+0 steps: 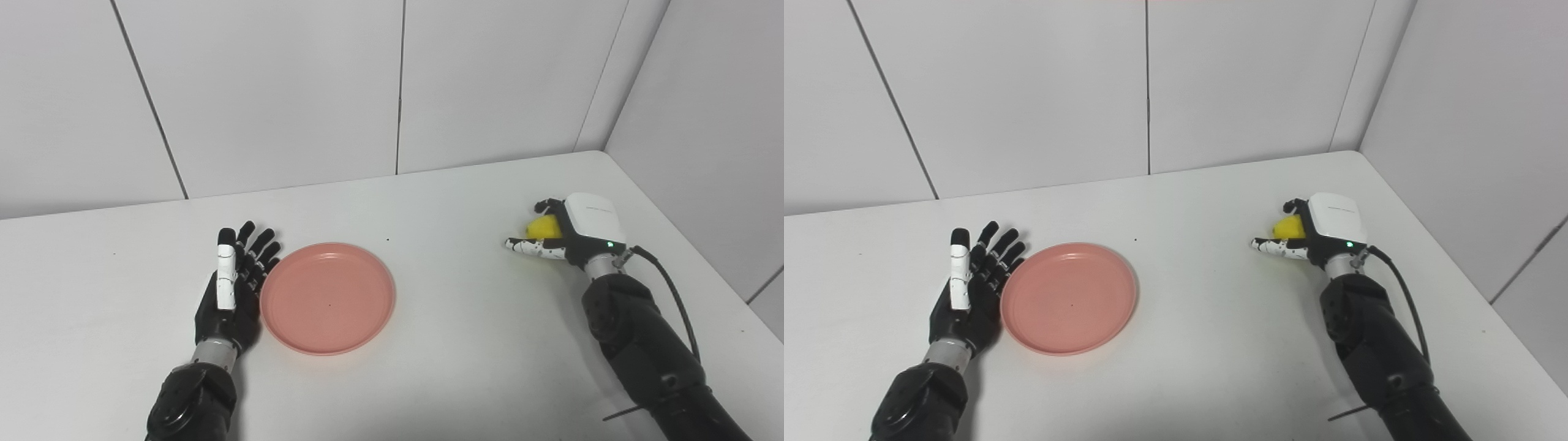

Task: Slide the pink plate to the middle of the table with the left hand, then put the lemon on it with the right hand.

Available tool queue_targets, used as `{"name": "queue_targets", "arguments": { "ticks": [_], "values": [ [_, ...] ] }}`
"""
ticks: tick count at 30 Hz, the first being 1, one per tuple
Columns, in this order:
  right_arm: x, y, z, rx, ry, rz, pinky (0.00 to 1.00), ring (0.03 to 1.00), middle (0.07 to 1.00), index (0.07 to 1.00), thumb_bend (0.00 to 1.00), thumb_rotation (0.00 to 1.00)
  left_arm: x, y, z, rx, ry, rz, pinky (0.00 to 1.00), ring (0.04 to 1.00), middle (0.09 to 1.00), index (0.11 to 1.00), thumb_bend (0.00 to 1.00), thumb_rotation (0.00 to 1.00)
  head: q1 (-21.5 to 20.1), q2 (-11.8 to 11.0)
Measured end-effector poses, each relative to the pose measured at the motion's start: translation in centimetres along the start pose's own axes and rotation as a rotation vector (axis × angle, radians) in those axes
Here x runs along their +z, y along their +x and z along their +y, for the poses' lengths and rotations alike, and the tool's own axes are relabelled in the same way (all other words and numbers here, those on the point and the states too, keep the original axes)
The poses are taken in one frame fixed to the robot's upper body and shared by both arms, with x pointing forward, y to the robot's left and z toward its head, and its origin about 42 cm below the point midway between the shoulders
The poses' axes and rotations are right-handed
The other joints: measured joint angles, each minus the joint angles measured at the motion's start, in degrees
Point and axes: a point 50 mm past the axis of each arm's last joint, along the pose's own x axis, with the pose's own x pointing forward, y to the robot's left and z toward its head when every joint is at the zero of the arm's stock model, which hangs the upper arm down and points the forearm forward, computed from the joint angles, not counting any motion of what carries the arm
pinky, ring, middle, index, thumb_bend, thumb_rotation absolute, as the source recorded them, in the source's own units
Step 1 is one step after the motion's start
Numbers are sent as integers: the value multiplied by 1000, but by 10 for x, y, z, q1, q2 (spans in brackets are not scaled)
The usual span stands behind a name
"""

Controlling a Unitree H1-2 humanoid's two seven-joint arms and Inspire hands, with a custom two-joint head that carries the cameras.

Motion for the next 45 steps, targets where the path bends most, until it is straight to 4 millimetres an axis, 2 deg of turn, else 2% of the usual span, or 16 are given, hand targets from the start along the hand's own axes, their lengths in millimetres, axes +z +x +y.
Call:
{"name": "queue_targets", "arguments": {
  "ticks": [2, 5, 6, 8, 11, 13, 15, 21, 25, 31, 34, 40, 45],
  "values": [
    [0, 0, 1, -4, 8, 2, 484, 571, 630, 630, 790, 578, 0, 0, 0, 0, 0, 1, 962, 927, 921, 967, 880, 867, 0, 1],
    [-2, 1, 3, -15, 10, 9, 349, 410, 484, 509, 783, 438, 0, 0, 0, -1, 0, 1, 967, 927, 919, 966, 872, 867, -1, 0],
    [-3, 3, 3, -23, 10, 14, 342, 402, 477, 502, 783, 428, 0, 0, 0, -1, 0, 1, 968, 927, 919, 967, 873, 866, -1, 0],
    [-3, 5, 3, -34, 17, 18, 290, 342, 410, 417, 792, 340, 0, 0, 0, -1, -1, 1, 965, 927, 919, 967, 879, 867, -1, 1],
    [-6, 6, 7, -51, 40, 11, 209, 253, 316, 312, 783, 297, 0, 0, 0, 0, 0, 2, 960, 923, 918, 965, 881, 875, -2, 2],
    [-6, 5, 10, -60, 43, 2, 182, 225, 287, 291, 771, 289, 0, -1, 0, 2, 1, 3, 963, 922, 916, 966, 882, 872, -2, 2],
    [-6, 5, 10, -59, 47, 2, 176, 226, 293, 324, 746, 278, 0, -1, 0, 3, 0, 3, 963, 924, 917, 966, 889, 868, -2, 3],
    [-8, 6, 9, -40, 55, -2, 176, 227, 288, 290, 710, 308, 0, -1, 0, 2, 0, 3, 960, 921, 915, 967, 886, 869, -1, 2],
    [-8, 8, 7, -22, 48, -7, 150, 200, 260, 261, 704, 291, 0, -1, 0, 2, -1, 3, 964, 920, 916, 969, 894, 869, -1, 2],
    [-8, 10, 6, -10, 54, -6, 164, 216, 278, 288, 708, 313, -1, -1, 0, 2, -1, 3, 953, 914, 913, 964, 882, 879, -1, 3],
    [-8, 10, 3, 0, 55, -12, 150, 201, 260, 254, 713, 279, -1, -1, -1, 2, -2, 2, 955, 913, 911, 959, 881, 878, 2, 2],
    [1, 7, -2, 27, 66, -18, 156, 204, 263, 259, 701, 282, -1, -1, -2, 2, -4, 1, 951, 910, 906, 948, 886, 867, 4, 2],
    [19, 4, -12, 25, 66, -85, 163, 209, 266, 263, 705, 284, -1, -1, -4, 7, -11, -3, 955, 913, 907, 945, 872, 863, 11, 4]
  ]
}}
